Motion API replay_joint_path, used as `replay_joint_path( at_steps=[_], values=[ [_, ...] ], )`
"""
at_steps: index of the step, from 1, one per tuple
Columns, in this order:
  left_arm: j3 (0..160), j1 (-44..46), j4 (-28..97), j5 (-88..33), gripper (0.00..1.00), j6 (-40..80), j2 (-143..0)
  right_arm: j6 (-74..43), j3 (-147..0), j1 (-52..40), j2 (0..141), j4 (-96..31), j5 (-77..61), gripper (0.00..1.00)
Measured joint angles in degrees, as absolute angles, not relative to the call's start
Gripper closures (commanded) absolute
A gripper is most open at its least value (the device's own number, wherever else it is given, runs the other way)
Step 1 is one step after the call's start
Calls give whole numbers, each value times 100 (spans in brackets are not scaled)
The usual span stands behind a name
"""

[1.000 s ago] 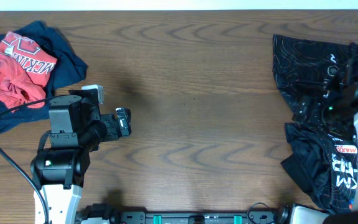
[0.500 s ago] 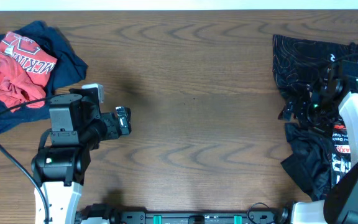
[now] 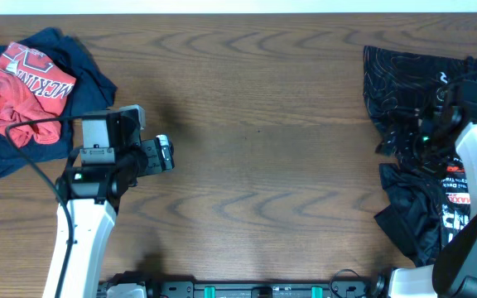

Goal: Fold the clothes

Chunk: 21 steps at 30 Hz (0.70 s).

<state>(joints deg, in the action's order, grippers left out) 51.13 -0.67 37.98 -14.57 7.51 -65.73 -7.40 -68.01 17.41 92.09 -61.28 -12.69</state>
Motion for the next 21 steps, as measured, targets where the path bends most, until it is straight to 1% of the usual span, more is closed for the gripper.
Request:
replay_joint_path(
  at_steps=[2,3,5,9,13,14,21],
  values=[
    [5113,-67,3780,-1457,16,749,-6667,-722,-6801,1855,9209,-6042,-1264,4],
    [5113,-67,3767,-1457,16,749,-6711,-718,-6801,1905,9209,-5999,-1264,4],
    [5113,-67,3745,-1457,16,749,-6744,-705,-6801,1981,9218,-5894,-1269,1],
    [5113,-67,3719,-1459,16,749,-6746,-672,-6801,2045,9319,-5749,-1264,1],
    [5113,-67,3719,-1459,16,749,-6746,-668,-6801,2126,9782,-5579,-1273,1],
    [5113,-67,3717,-1459,16,749,-6746,-668,-6801,2132,9933,-5533,-1264,3],
    [5113,-67,3712,-1457,16,749,-6746,-600,-6792,2132,10667,-5179,-1267,7]
  ],
)
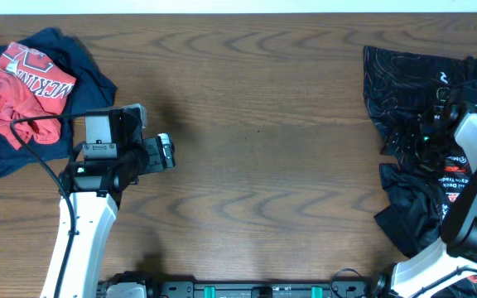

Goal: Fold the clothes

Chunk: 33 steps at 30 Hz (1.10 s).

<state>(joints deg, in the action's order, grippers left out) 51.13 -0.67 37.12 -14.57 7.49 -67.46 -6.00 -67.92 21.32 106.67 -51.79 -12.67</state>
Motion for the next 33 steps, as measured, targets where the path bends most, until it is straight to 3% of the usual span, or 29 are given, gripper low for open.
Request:
replay_joint_path(
  at_steps=[7,11,16,26,28,30,31,33],
  values=[
    [5113,-67,3699,-1457,15,749,-6746,-506,-6779,2132,10689,-4831,-1262,24],
    [5113,-67,3699,-1459,15,749,-6746,-497,-6779,2132,10689,-4740,-1267,26],
    [5113,-67,3693,-1459,15,749,-6746,-491,-6779,2132,10687,-4617,-1232,15],
    [5113,-67,3586,-1461,15,751,-6746,-473,-6820,2137,10954,-4482,-1177,29],
    [5113,-67,3573,-1461,15,751,-6746,-445,-6849,2145,10993,-4458,-1153,37],
    [5113,-67,3573,-1461,15,751,-6746,-438,-6888,2191,11039,-4480,-1131,52],
    [5113,-67,3570,-1461,15,751,-6746,-445,-6899,2198,11056,-4493,-1087,74],
    [5113,-67,3570,-1459,14,751,-6746,-429,-6910,2204,11091,-4493,-1052,98]
  ],
)
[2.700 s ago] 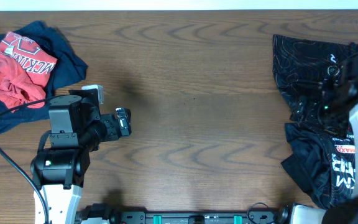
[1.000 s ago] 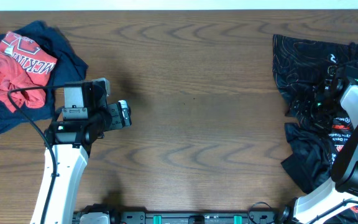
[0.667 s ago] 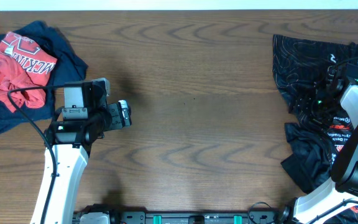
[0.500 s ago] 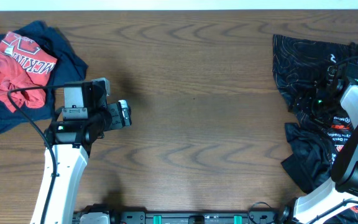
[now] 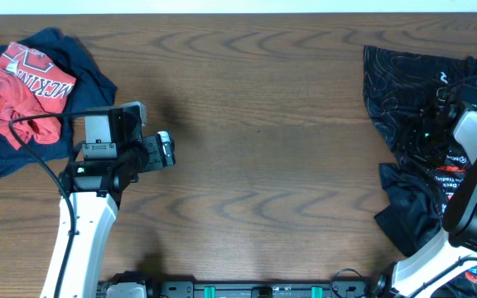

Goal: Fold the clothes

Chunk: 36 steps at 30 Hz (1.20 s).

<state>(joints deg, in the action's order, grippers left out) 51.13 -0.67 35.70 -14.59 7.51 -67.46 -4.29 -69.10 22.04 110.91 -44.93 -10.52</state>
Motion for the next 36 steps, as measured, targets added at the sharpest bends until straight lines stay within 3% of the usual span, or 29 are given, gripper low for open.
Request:
replay_joint_path(
  at_steps=[15,27,36],
  values=[
    [5113,-67,3564,-1461,15,751,-6746,-425,-6906,1955,11091,-4493,-1114,98],
    [5113,-67,3553,-1461,15,751,-6746,-377,-6829,-537,9721,-4606,-1004,99],
    [5113,-67,3533,-1461,15,751,-6746,-388,-6827,-1962,9668,-4755,-998,99]
  ],
)
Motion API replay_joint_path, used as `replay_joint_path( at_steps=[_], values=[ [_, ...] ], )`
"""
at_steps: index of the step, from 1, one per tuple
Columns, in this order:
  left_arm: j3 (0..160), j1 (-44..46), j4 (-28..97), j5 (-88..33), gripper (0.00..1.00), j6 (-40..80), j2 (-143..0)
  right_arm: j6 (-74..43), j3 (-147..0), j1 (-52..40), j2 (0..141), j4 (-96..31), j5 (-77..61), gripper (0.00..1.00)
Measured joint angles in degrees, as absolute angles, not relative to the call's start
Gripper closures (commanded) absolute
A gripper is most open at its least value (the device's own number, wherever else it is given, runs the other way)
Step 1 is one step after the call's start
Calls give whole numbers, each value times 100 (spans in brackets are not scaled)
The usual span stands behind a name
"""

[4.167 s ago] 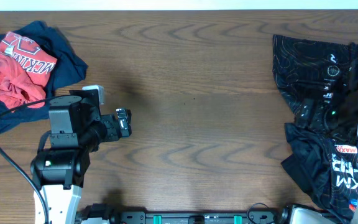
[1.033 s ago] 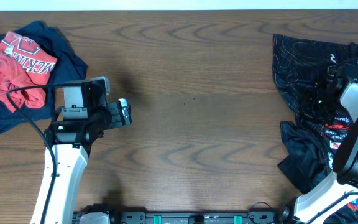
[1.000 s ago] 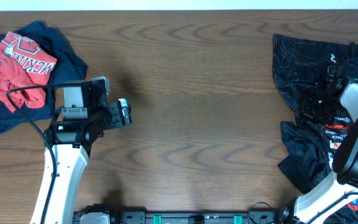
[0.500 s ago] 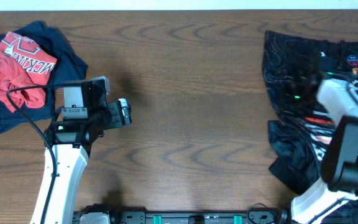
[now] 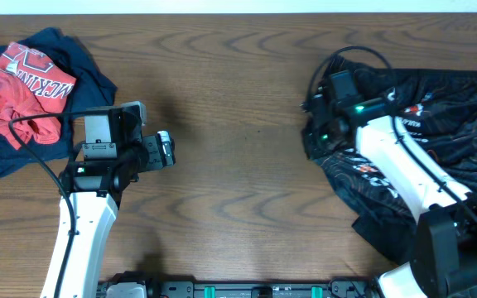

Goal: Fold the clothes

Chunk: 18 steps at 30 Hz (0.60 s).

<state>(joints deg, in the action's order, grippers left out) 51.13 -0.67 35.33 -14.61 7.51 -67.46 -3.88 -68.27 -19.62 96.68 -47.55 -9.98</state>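
Observation:
A black printed garment lies crumpled across the right side of the table. My right gripper is at its left edge, shut on a bunch of the black cloth, and its fingertips are buried in the fabric. A red shirt lies on top of a navy shirt in a heap at the far left. My left gripper hovers just right of that heap, pointing right. It is open, with nothing between its fingers.
The wooden table runs the full width of the view. The left arm's white link reaches in from the near edge. The right arm's white link crosses over the black garment.
My right gripper was at the far right edge in the black cloth. It is now well to the left, and the black garment has come along and spread wider. The left arm is unchanged.
At all three earlier moments my right gripper was low in the black pile at the right edge, shifting only slightly. The left arm stayed parked beside the red and navy heap. Now the right gripper holds the black garment nearer the middle of the table.

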Motion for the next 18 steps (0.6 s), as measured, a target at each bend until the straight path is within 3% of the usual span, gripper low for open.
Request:
replay_joint_path(
  at_steps=[18],
  values=[
    [5113,-67,3402,-1461,15,768,-6746,-283,-6827,-4711,9668,-4856,-958,99]
  ],
)
